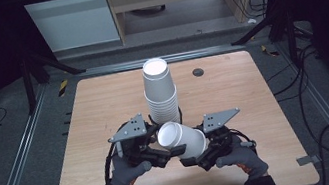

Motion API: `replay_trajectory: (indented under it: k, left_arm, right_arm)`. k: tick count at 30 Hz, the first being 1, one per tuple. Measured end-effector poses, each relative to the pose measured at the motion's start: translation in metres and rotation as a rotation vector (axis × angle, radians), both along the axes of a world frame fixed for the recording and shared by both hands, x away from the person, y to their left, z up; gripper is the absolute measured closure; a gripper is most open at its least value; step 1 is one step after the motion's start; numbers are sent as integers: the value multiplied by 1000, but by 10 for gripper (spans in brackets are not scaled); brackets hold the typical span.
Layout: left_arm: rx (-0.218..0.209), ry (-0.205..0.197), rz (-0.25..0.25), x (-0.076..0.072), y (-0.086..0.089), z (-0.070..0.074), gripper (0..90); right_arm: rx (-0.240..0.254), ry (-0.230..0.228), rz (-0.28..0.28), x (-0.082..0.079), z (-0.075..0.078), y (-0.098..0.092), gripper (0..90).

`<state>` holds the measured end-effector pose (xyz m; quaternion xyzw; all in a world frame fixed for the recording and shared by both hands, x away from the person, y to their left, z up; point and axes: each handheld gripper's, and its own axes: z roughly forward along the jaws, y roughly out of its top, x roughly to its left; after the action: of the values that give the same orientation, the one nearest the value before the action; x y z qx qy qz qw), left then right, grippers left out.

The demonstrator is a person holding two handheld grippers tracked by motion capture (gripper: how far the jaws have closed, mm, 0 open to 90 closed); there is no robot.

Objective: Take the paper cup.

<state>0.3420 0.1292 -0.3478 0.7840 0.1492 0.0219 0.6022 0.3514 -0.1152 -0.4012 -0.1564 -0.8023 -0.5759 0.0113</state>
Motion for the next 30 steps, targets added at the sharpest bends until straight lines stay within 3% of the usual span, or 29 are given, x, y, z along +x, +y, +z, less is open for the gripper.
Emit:
replay_trajectory:
  k: [27,30]
  left_arm:
    - [10,-24,11,-2,3,-2,222]
    - [-13,-23,12,-2,6,-2,224]
  right_arm:
    - [-20,-4,-8,-1,-1,-1,125]
    - [-3,-13,-13,-1,-1,-2,135]
